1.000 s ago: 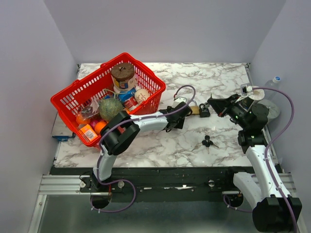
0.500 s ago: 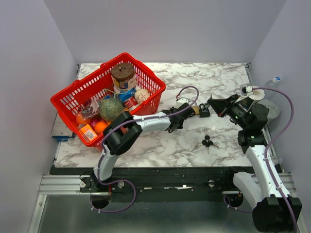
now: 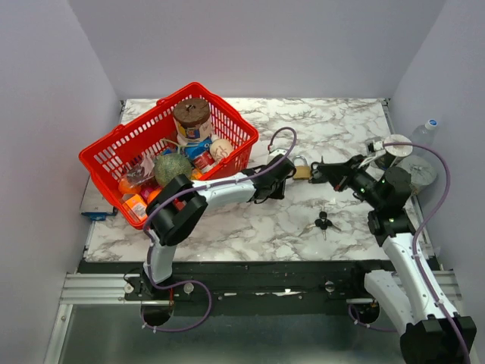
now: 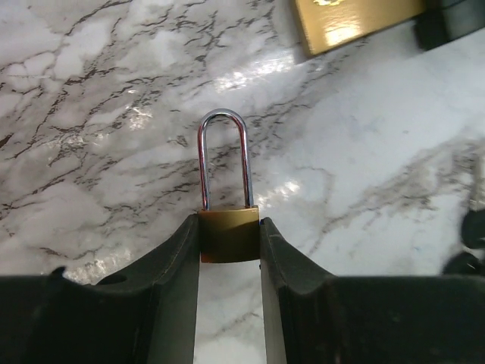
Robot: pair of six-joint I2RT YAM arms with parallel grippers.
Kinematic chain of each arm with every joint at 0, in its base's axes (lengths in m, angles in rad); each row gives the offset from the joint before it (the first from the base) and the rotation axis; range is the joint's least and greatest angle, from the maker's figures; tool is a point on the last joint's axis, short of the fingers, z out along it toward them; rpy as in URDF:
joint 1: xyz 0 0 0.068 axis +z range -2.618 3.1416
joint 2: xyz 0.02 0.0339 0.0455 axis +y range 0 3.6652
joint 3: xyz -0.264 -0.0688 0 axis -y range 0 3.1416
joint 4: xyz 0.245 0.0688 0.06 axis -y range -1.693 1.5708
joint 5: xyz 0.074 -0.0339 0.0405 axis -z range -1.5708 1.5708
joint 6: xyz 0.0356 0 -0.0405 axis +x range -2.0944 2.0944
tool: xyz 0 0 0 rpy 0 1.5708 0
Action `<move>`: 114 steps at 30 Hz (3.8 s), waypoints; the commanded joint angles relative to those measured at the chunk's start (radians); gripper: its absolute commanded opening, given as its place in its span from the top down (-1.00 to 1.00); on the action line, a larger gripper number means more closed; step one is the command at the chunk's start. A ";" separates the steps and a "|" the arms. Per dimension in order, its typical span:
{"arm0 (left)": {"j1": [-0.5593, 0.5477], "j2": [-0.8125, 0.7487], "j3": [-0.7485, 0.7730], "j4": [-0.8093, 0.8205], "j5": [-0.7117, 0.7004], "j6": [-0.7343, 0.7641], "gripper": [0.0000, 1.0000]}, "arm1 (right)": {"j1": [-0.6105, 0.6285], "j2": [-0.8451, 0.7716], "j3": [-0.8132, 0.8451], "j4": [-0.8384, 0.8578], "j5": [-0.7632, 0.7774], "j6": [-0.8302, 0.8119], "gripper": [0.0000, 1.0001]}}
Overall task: Unlock with the key
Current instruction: Pick up the lock from the center of the board, then unlock the lock.
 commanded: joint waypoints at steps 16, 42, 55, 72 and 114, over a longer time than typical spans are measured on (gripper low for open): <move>0.051 -0.426 -0.181 0.167 0.103 -0.097 1.00 | 0.503 0.034 -0.204 0.039 0.306 0.267 0.99; 0.049 -0.472 -0.225 0.193 0.091 -0.093 1.00 | 0.526 0.339 -0.034 0.109 0.305 0.384 0.99; 0.046 -0.473 -0.229 0.196 0.095 -0.094 1.00 | 0.527 0.398 -0.002 0.119 0.300 0.396 0.99; 0.043 -0.478 -0.232 0.199 0.092 -0.094 1.00 | 0.526 0.425 0.010 0.119 0.324 0.422 0.99; -0.017 -0.466 -0.242 0.187 -0.040 -0.037 1.00 | 0.524 0.416 -0.008 0.179 0.484 0.497 0.99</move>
